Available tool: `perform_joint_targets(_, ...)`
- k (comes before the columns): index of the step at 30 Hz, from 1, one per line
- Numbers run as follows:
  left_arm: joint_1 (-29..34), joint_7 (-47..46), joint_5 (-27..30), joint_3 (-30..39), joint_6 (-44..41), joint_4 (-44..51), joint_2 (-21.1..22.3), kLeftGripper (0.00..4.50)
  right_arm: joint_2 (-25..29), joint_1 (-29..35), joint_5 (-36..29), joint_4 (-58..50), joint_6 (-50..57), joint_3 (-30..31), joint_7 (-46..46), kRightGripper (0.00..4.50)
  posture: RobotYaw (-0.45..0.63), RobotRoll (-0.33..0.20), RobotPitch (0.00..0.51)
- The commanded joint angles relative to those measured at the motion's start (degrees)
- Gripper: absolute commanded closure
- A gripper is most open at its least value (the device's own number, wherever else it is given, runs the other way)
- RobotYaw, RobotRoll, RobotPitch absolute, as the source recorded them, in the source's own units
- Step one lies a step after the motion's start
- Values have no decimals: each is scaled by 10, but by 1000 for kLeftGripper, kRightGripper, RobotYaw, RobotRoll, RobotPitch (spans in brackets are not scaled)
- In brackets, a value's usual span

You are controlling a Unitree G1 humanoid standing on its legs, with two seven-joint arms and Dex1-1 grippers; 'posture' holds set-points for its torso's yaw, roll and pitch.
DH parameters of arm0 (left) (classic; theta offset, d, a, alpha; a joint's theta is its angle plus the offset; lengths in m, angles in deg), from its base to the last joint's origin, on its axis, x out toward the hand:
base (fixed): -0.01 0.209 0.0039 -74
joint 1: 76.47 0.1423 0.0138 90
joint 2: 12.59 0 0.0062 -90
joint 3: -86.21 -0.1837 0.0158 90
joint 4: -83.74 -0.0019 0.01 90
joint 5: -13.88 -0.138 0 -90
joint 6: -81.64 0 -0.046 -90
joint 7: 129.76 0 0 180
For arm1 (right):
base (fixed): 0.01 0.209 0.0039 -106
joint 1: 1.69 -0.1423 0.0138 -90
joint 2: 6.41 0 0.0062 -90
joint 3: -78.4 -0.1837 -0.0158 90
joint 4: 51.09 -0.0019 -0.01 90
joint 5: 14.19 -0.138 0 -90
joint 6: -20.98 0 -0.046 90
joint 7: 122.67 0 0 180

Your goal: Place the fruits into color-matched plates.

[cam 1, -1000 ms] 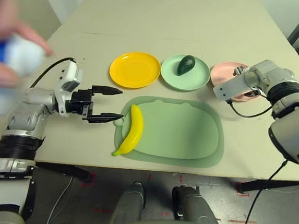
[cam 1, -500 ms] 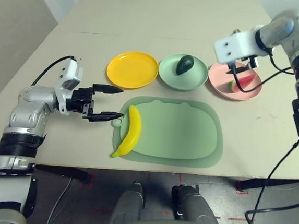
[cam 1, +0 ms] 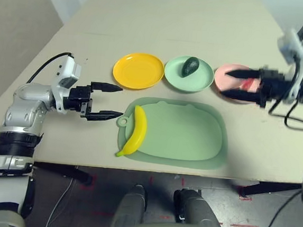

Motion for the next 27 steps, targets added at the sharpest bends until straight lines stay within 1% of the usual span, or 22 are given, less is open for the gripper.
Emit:
perform_joint_targets(1, -10, 9, -12, -9, 10, -19, -2, 0, -9, 48, -7, -5, -151, 10, -46, 30, -22, 0, 90)
perform_joint_targets(4, -29, 16, -20, -16, 19, -32, -5, 0, -26, 57, -19, 18, -222, 16, -62, 30, -23, 0, 81)
perform_joint_targets(6, -42, 23, -27, -18, 30, -44, -3, 0, -31, 62, -25, 26, -251, 21, -71, 30, -20, 0, 74)
perform_joint_targets(8, -56, 30, -36, -19, 52, -63, 3, 0, -31, 73, -27, 28, -274, 28, -80, 30, -22, 0, 70)
perform_joint_targets(10, -74, 34, -54, -21, 92, -85, 9, 0, -31, 79, -33, 25, -283, 30, -78, 30, -30, 0, 67)
perform_joint_targets(11, -85, 35, -69, -25, 123, -97, 12, 0, -31, 79, -38, 24, -283, 30, -74, 30, -33, 0, 65)
perform_joint_targets(15, -140, 44, -141, -65, 303, -146, 27, 0, -31, 76, -50, 24, -284, 35, -61, 30, -36, 0, 61)
perform_joint_targets(19, -210, 44, -194, -159, 527, -191, 42, 0, -34, 71, -60, 23, -273, 43, -46, 30, -34, 0, 56)
perform_joint_targets(21, -244, 44, -200, -206, 609, -211, 37, 0, -35, 69, -63, 23, -271, 47, -38, 30, -39, 0, 50)
perform_joint_targets(23, -273, 44, -203, -249, 679, -229, 19, 0, -36, 65, -67, 23, -267, 50, -29, 30, -42, 0, 46)
perform_joint_targets(25, -292, 44, -205, -286, 728, -249, 6, 0, -37, 60, -69, 24, -266, 53, -24, 30, -46, 0, 45)
perform_joint_targets(27, -308, 44, -218, -342, 781, -273, -2, 0, -36, 57, -69, 27, -267, 57, -23, 30, -56, 0, 43)
